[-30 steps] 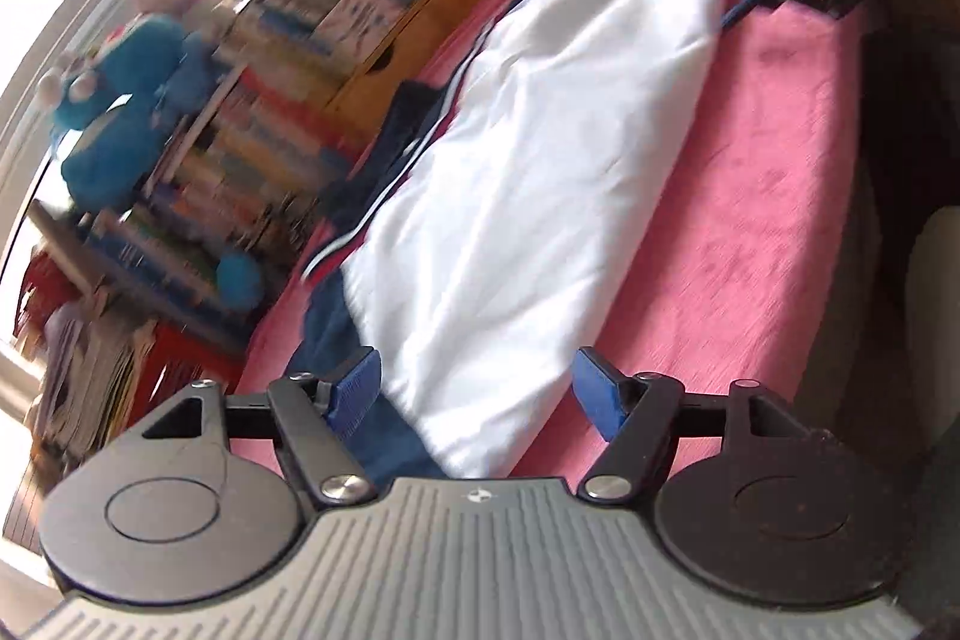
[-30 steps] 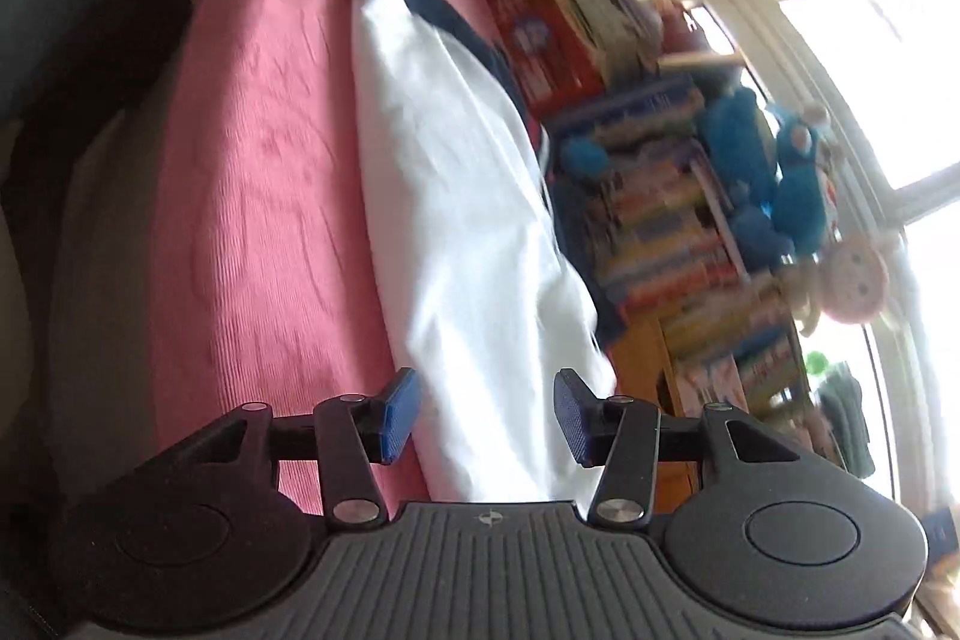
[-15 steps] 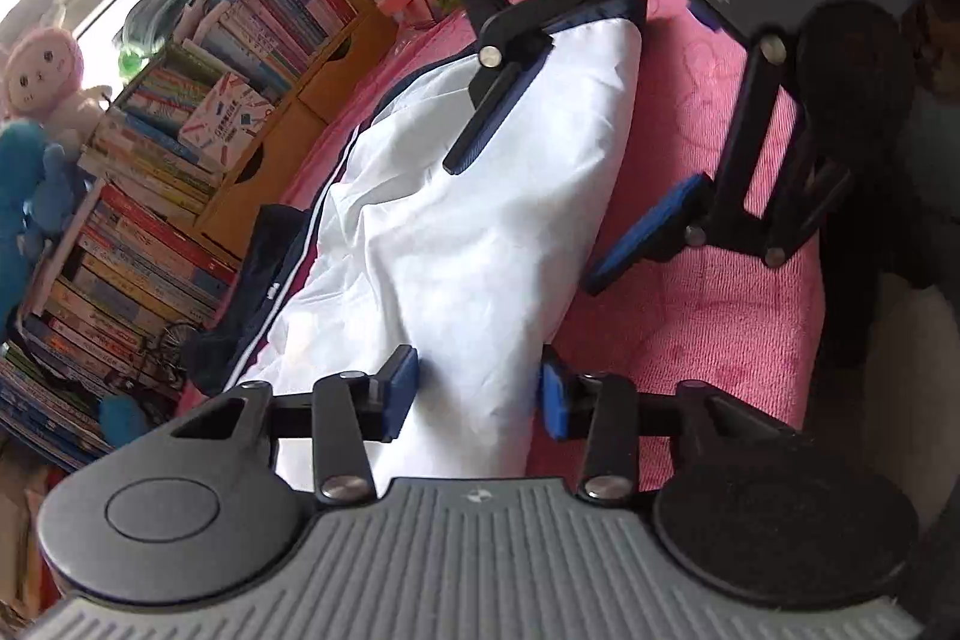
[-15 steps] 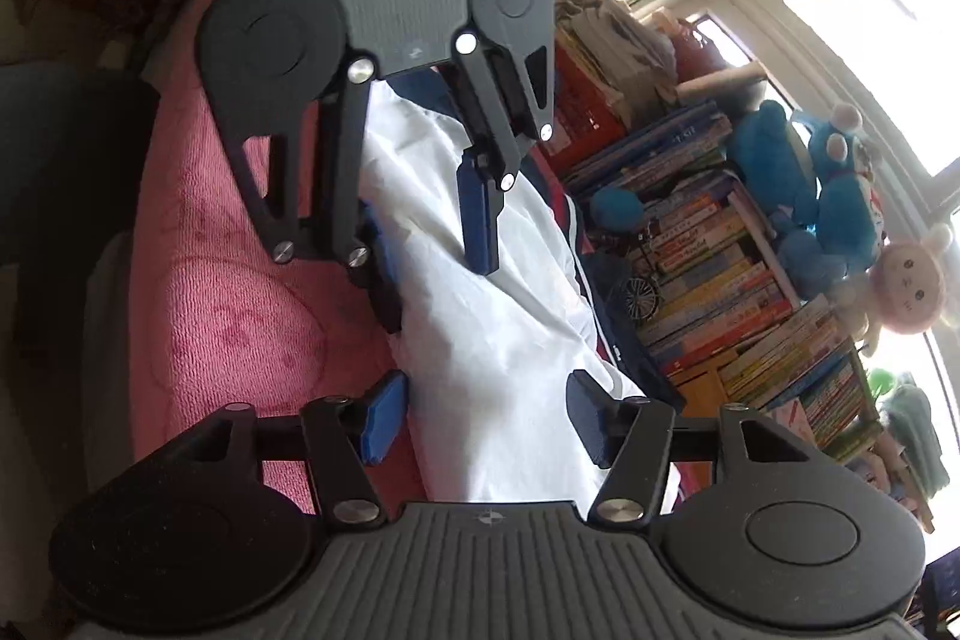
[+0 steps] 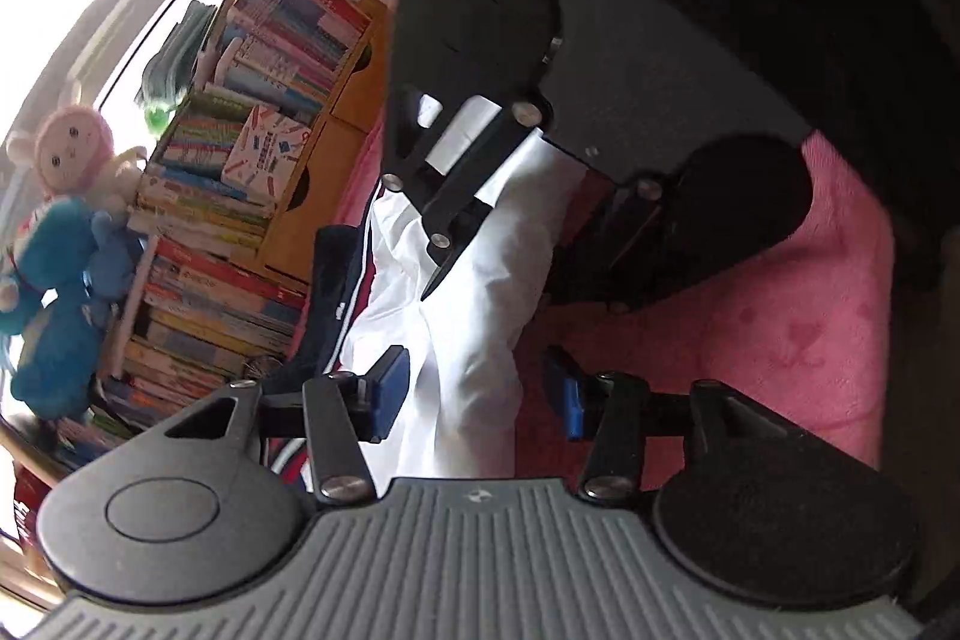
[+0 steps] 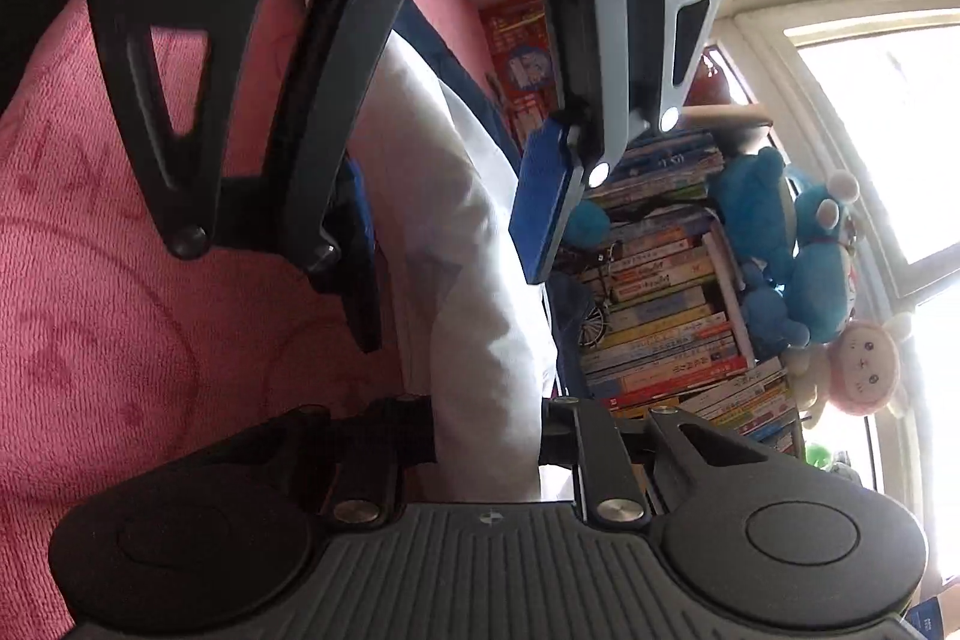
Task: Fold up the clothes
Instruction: 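Regrasp the white lining edge with both grippers and straighten the fold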
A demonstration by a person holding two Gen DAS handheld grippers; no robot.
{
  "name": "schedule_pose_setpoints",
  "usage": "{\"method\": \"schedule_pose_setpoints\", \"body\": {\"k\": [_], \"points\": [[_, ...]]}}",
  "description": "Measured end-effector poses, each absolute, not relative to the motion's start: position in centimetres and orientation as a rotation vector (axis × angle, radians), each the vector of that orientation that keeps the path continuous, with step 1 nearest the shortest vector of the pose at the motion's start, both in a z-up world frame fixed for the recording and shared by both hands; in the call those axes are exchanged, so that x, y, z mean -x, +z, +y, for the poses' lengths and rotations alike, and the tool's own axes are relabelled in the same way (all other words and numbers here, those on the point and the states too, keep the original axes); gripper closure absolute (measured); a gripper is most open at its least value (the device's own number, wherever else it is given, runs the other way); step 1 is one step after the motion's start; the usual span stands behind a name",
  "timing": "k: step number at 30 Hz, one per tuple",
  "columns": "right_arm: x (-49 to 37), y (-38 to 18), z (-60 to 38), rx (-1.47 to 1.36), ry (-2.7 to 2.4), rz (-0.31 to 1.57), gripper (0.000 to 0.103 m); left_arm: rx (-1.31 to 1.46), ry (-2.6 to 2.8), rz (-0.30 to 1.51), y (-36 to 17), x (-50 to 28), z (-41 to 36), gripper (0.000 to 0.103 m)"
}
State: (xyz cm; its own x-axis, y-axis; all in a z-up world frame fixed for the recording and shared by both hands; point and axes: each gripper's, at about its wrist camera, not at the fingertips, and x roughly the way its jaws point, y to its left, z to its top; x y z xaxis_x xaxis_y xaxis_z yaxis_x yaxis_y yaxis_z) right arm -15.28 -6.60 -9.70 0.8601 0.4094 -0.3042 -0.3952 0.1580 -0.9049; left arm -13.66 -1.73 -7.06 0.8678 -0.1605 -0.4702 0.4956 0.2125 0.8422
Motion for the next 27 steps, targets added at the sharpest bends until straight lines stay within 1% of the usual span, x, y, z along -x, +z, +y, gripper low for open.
{"method": "schedule_pose_setpoints", "body": {"k": [1,2,3,4,8,9,10,12,16,19,27], "points": [[15.3,-9.7,-6.7,1.293,0.572,-0.013,0.086,-1.359,-0.444,0.283,-8.1,13.5,-2.0,0.063],[15.3,-9.8,-6.8,1.301,0.566,-0.016,0.087,-1.428,-0.423,0.27,-9.1,13.2,-2.1,0.082],[15.3,-9.9,-7.1,1.316,0.562,-0.016,0.088,-1.467,-0.413,0.281,-9.7,12.8,-2.0,0.088],[15.3,-10.1,-7.5,1.335,0.56,-0.012,0.089,-1.478,-0.415,0.3,-10.0,12.5,-1.6,0.09],[14.9,-11.3,-10.5,1.433,0.526,0.029,0.095,-1.547,-0.4,0.368,-10.7,12.6,1.1,0.091],[14.6,-11.4,-11.6,1.436,0.505,0.06,0.098,-1.559,-0.384,0.382,-10.9,12.8,2.0,0.092],[14.2,-11.3,-12.8,1.431,0.477,0.104,0.098,-1.562,-0.367,0.4,-10.9,12.8,3.0,0.094],[13.7,-11.0,-15.1,1.423,0.423,0.172,0.098,-1.547,-0.328,0.439,-10.9,12.9,4.8,0.094],[13.9,-11.4,-18.5,1.463,0.346,0.205,0.097,-1.513,-0.247,0.513,-10.8,12.8,7.4,0.094],[14.1,-11.4,-18.9,1.46,0.327,0.215,0.097,-1.475,-0.186,0.569,-10.5,12.7,9.0,0.094],[15.4,-11.8,-21.6,1.47,0.309,0.276,0.095,-1.427,-0.171,0.576,-10.3,13.2,9.9,0.098]]}}
